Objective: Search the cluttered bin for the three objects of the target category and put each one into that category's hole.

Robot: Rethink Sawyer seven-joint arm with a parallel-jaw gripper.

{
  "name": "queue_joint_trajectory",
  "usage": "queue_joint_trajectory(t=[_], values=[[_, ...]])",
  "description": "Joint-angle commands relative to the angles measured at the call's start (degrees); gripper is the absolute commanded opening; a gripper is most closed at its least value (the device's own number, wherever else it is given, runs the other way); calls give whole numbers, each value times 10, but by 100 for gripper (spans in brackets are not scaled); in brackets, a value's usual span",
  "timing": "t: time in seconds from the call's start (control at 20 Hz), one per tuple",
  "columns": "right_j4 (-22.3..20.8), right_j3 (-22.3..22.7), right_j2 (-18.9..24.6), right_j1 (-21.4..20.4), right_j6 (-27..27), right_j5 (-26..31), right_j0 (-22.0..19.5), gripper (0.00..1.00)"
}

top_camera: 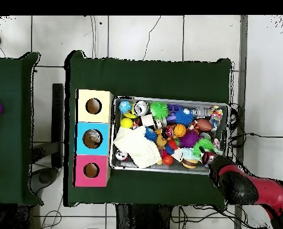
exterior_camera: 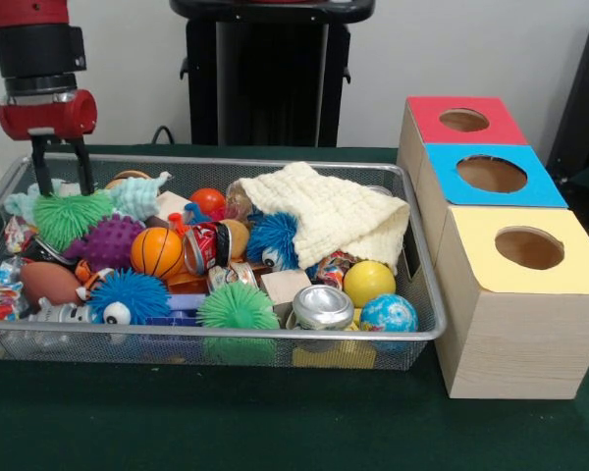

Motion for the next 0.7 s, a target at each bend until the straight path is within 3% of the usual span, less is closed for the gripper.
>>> queue_joint_trajectory(t=[0.05, 0.3, 0.7], values=[[-46, -68, 53, 77, -144, 35, -14, 100], [-45, -106, 61, 121, -175, 69, -22, 100], [-37, -107, 80, 114, -199, 99, -40, 100]])
